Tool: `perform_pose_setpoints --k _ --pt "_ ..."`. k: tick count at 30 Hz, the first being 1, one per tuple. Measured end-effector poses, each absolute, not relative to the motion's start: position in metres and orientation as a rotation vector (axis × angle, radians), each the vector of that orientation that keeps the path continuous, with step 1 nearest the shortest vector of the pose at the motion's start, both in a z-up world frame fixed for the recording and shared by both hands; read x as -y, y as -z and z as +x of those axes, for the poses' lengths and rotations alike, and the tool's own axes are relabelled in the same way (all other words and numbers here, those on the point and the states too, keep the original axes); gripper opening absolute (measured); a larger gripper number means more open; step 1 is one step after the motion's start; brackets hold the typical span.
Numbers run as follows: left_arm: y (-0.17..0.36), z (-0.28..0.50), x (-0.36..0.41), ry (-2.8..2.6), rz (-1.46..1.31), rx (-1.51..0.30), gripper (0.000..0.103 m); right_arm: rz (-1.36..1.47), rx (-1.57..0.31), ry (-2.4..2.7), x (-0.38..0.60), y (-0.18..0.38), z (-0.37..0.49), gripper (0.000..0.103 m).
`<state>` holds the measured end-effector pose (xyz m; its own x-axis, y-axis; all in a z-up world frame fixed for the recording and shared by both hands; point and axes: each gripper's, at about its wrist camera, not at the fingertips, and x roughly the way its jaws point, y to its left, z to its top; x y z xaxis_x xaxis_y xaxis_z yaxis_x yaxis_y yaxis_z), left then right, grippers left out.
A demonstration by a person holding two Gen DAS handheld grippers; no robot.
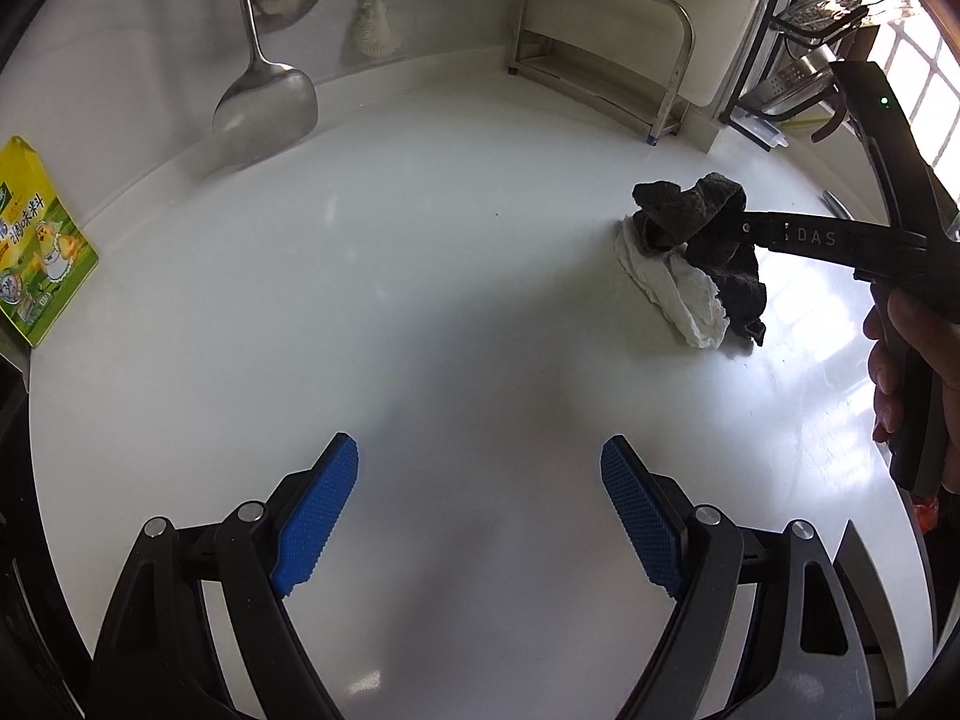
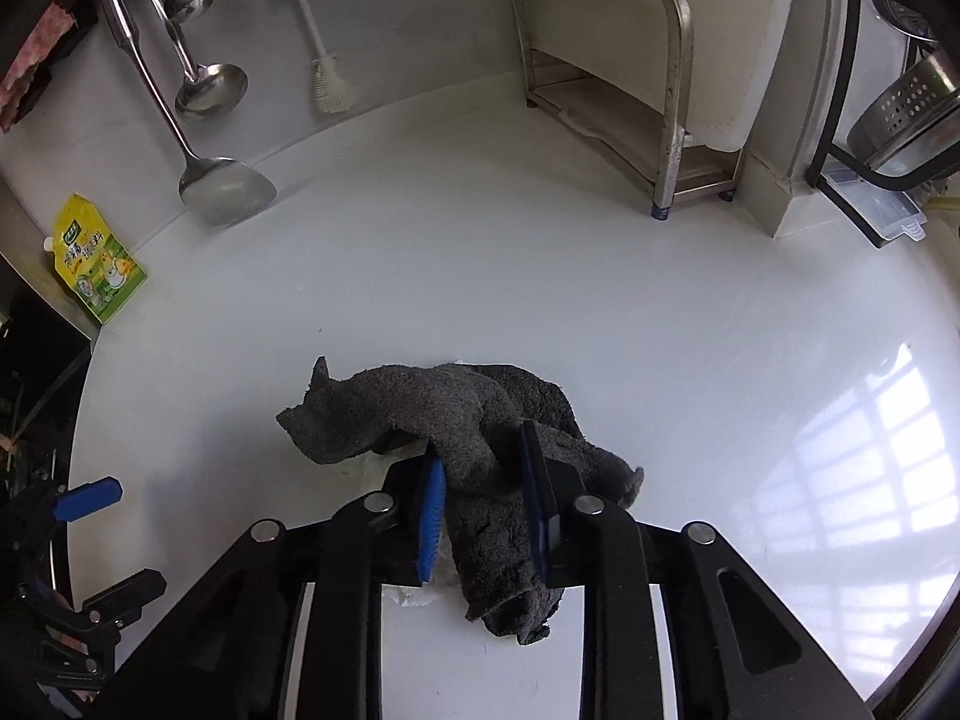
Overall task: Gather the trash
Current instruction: 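Move the right tool to the grey cloth and grasp it, then grasp the white plastic bag with the left tool while the right tool holds the cloth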
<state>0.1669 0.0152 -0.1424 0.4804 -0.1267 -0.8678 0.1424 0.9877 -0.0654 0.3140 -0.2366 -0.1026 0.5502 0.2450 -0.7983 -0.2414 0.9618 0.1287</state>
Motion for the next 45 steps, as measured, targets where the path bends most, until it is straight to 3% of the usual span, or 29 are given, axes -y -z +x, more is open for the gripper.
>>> perform_pose_setpoints --k 9,22,38,39,44,45 --pt "0.14 0.178 0.016 0.214 0.025 -1.044 0.081 0.088 -0.875 -0.271 0.266 0.075 0.285 0.01" --pt "0.137 0.216 0.091 0.314 0.065 -1.018 0.081 0.131 -0.923 -0.136 0.329 0.102 0.242 0.009" --pt "0.183 0.257 0.126 0.239 0.164 -1.091 0.08 0.148 -0.937 -0.161 0.329 0.105 0.222 0.009" --pt "0.183 0.257 0.126 0.242 0.168 -1.084 0.078 0.153 -0.935 -0.161 0.33 0.106 0.222 0.009" --pt "0.176 0.257 0.126 0.259 0.186 -1.08 0.027 0.157 -0.94 -0.169 0.331 0.108 0.223 0.009" --pt "0.175 0.257 0.126 0.257 0.186 -1.085 0.024 0.158 -0.939 -0.17 0.331 0.109 0.223 0.009"
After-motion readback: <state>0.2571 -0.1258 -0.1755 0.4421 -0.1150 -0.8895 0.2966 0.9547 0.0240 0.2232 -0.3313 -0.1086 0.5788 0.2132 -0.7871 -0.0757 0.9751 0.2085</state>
